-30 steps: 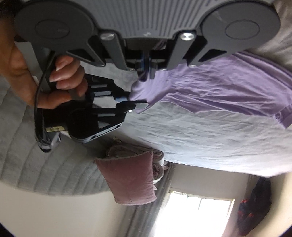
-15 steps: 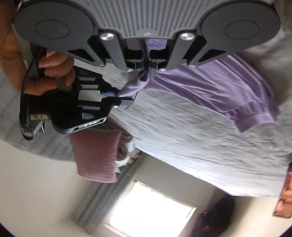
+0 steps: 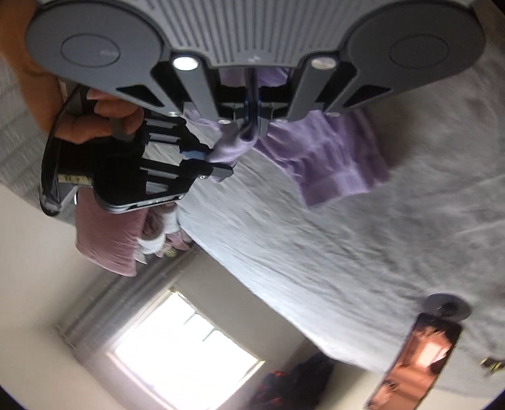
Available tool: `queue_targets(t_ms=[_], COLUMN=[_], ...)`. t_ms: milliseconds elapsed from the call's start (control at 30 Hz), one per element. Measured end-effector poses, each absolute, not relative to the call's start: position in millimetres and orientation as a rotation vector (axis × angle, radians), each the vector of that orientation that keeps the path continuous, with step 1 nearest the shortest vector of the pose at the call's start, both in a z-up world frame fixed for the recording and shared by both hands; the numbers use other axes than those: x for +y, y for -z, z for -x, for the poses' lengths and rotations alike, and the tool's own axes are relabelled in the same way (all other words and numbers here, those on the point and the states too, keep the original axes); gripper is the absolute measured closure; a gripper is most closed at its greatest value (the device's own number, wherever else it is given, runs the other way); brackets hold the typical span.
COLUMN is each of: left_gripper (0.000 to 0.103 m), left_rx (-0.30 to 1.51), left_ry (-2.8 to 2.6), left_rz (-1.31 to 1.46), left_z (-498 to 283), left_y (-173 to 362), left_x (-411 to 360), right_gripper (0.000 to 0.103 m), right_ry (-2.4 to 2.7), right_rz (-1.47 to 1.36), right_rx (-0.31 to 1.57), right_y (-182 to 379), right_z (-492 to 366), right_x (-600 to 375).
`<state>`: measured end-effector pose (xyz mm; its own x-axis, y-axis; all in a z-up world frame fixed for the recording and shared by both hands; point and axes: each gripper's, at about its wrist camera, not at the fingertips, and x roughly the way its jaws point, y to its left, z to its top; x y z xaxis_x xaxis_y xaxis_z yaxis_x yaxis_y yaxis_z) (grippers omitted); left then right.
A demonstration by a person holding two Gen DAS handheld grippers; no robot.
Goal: Fold clothes
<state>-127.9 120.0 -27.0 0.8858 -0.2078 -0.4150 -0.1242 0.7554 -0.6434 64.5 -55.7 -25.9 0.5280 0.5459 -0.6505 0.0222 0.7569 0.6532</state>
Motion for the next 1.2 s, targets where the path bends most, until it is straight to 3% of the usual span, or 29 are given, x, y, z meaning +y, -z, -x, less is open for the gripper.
queue_targets(t_ms=[500,733,767,867,1067,1167,1200], left_gripper=[0.099,0.098,0.098,0.096,0.096,0.088,0.081], left_rx=[0.493,0.449,0.453,0.456,0.392,0.368,0.368], left_ry=[-0.094,-0.197,-0.210,-0.247,-0.282,-0.226,-0.198], left_rz=[0.828,0.814,0.812,0.821,0.790,0.761,0.751], left_z=[129.5,138.7,138.5,139.9,145.7,141.1,138.5], left_y=[45.4,40.9,41.7,44.2,37.4,33.5,32.4], left_x=[168.7,176.9,179.2,185.2,188.3,181.6,178.7], right_gripper=[0.088,0.085,0.083,0.065,0.065,0.065,0.065], right_ry=[-0.388,-0.532,-0.540,-0.527,-0.469,-0.445,-0.431], right_rz=[-0.610,-0.694,-0.715,-0.749,-0.615,-0.508,-0.461], right_rx=[1.033,0.942,0.929,0.875,0.774,0.719,0.704], right_y=[28.8,28.0,27.9,24.9,19.7,20.7,22.5], right_z=[-81.7,-79.1,-78.4,-71.9,-40.2,-15.6,-7.3], right_x=[11.3,14.4,11.1,-8.1,-44.1,-52.7,-53.0])
